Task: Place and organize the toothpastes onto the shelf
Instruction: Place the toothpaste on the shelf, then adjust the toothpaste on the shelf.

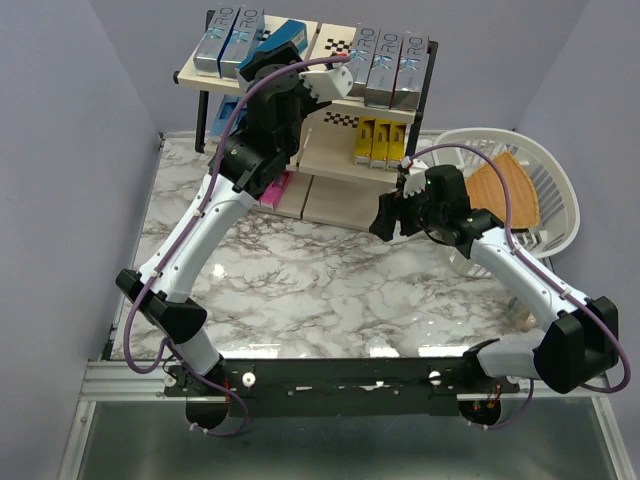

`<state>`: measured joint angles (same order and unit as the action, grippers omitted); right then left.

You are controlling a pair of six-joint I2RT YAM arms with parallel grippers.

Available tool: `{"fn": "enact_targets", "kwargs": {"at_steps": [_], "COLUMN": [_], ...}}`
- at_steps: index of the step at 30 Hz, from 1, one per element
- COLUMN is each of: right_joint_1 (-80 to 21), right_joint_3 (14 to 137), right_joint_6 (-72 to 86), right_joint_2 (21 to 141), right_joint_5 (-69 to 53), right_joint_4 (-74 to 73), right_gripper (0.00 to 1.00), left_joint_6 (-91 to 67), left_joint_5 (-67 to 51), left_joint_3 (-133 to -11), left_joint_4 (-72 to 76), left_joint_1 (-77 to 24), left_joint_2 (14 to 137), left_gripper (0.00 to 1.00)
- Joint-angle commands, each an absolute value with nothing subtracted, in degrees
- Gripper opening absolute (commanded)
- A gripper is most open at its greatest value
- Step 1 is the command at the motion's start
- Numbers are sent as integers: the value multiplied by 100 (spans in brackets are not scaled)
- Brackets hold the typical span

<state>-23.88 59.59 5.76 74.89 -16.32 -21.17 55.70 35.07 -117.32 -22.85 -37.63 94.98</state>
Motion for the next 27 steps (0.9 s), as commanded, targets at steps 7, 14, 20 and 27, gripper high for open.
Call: {"fn": "enact_targets", "kwargs": {"at_steps": [7,14,20,27], "right_joint_1": [-2382,-2382,-2382,-2382], "right_joint_3": [5889,5941,5977,5941], "right_joint_6": [642,659,677,703], "right_joint_2": [7374,7374,7348,7383], "right_joint_5": [-1600,-1635,-1661,-1767], "right_joint_4": [-2039,-2065,-2118,-2083], "right_gripper": [96,96,96,96], "left_joint_6": [4273,2052,-1376,-4617], "left_joint_5": [2716,2382,2443,2303], "left_joint_3": [-12410,-12656,-11770,-10592], "left_joint_4": [-2364,-2118,-1855,-1828], "left_joint_1": [-3779,-3604,-3015,-2120], "left_joint_2": [9281,8869,8150,7480], "left_gripper": [95,97,98,95]}}
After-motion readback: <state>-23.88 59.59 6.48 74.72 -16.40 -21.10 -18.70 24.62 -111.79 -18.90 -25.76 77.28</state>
